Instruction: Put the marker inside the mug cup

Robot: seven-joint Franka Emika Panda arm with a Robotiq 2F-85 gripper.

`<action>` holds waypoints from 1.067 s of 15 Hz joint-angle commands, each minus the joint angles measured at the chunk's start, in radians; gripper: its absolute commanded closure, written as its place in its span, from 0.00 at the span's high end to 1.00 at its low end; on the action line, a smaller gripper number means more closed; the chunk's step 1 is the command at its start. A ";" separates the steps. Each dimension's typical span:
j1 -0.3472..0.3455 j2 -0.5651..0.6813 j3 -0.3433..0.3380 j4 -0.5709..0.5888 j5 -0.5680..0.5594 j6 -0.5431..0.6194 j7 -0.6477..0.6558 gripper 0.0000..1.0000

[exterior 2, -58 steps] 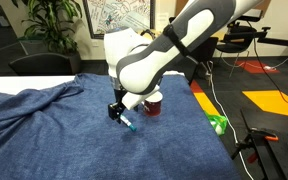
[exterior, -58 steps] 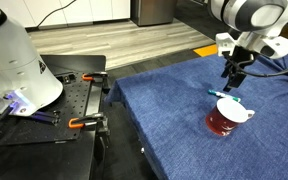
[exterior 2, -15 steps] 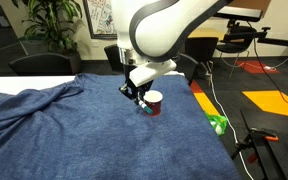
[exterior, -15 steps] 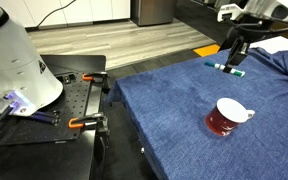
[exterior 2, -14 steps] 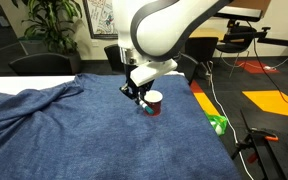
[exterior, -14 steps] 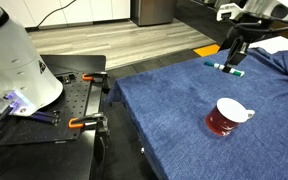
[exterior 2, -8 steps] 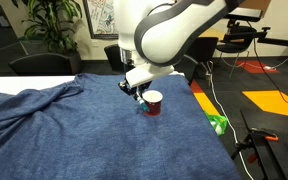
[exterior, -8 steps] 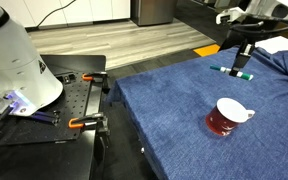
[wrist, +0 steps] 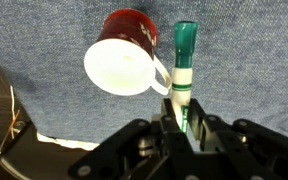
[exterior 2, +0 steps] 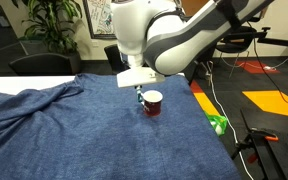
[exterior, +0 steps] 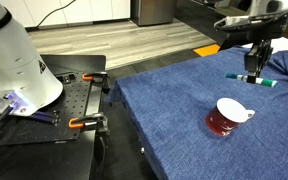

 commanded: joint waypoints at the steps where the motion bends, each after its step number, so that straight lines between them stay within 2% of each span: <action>1: 0.067 -0.011 -0.054 0.001 -0.147 -0.070 0.261 0.05; 3: 0.082 -0.013 -0.053 0.004 -0.230 -0.146 0.397 0.05; 5: 0.077 -0.019 -0.024 0.002 -0.299 -0.244 0.508 0.05; 10: 0.038 -0.022 0.068 0.011 -0.375 -0.460 0.666 0.05; 13: 0.005 -0.013 0.110 0.018 -0.410 -0.498 0.707 0.05; 16: -0.029 -0.005 0.129 0.019 -0.488 -0.467 0.745 0.05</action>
